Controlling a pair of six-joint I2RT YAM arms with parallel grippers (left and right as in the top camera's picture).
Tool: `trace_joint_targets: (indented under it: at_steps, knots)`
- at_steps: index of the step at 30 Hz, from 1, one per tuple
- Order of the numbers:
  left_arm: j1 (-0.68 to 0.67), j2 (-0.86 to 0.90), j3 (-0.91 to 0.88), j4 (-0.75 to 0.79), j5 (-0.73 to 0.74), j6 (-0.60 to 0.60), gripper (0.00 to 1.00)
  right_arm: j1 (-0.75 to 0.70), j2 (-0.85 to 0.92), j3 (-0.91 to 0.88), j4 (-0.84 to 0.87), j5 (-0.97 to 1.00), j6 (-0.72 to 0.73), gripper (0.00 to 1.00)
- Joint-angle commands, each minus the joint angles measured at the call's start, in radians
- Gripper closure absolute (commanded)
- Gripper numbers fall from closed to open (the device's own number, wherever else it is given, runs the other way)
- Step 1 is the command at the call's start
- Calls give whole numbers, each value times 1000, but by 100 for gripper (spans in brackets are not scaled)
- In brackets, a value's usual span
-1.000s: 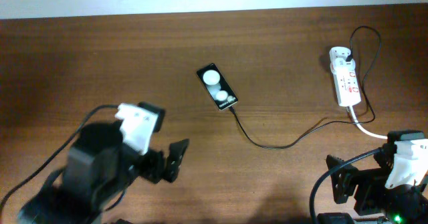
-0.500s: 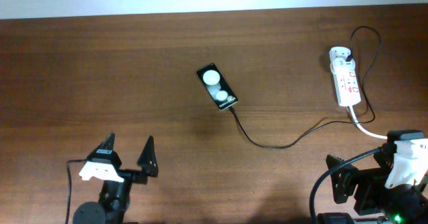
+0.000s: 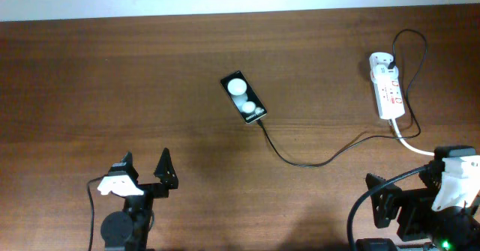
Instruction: Plug charger to phone and switch on socket
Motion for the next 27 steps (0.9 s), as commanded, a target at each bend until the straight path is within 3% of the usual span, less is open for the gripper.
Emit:
trace_joint_targets:
  at_steps: [1, 18, 20, 24, 27]
  knots:
    - [5, -6, -2, -10, -7, -6, 1, 6, -2, 1, -1, 5, -7, 1]
    - [6, -6, -2, -10, -10, -6, 1, 6, -4, -15, 28, 63, -14, 2]
    - [6, -6, -2, -10, -10, -6, 1, 6, -56, -182, 213, 42, -26, 1]
    - [6, -6, -2, -10, -10, -6, 1, 6, -295, -785, 757, -119, -25, 1]
    - [6, -6, -2, -10, -10, -6, 1, 6, -449, -1120, 1040, -194, 14, 1]
